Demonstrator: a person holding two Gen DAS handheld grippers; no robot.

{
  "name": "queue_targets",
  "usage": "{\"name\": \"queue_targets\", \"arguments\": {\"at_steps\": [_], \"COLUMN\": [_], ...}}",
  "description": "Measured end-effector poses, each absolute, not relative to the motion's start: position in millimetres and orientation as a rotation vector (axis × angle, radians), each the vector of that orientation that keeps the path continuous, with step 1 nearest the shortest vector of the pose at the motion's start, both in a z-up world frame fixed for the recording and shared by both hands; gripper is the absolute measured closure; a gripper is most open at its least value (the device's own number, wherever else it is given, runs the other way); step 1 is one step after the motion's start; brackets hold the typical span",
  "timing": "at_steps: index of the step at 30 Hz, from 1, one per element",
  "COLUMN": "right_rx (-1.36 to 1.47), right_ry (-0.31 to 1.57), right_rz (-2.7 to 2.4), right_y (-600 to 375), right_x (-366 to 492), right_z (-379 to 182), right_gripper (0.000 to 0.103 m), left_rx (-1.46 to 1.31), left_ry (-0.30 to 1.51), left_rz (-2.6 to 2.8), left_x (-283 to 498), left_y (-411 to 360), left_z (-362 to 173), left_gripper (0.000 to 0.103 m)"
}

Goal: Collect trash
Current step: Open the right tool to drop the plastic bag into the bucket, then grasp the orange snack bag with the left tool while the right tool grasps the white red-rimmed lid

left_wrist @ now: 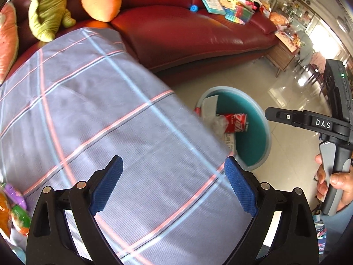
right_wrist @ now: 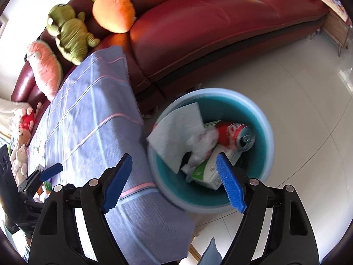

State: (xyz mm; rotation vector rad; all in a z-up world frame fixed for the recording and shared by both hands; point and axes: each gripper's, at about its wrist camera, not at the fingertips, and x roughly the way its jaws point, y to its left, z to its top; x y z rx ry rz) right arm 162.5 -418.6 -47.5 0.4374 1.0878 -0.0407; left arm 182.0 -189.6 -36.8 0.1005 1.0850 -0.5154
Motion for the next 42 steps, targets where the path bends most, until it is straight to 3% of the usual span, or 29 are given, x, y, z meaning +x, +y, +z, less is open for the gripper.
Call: {"name": "queue_targets", "arguments": {"at_steps": [28,42], "right_rx": [0.065,-0.037], "right_ry": [1.176,1.265], "right_rz": [0.362,0.478], "right_y": [-110.1,-19.6], "right_x": [206.2,236.6], "right_z": [-11.5,-44.1], "right_gripper": [0.028,0.028], "left_rx": [0.035,0.140], "left_ry": [1.023,1.149], "left_rz": [-0.129,-0.165], "left_x": [147.2,180.4], "left_y": [134.9,175.1], "left_z": [-9.4,-55.7], "left_gripper": [0.010,0.010]}}
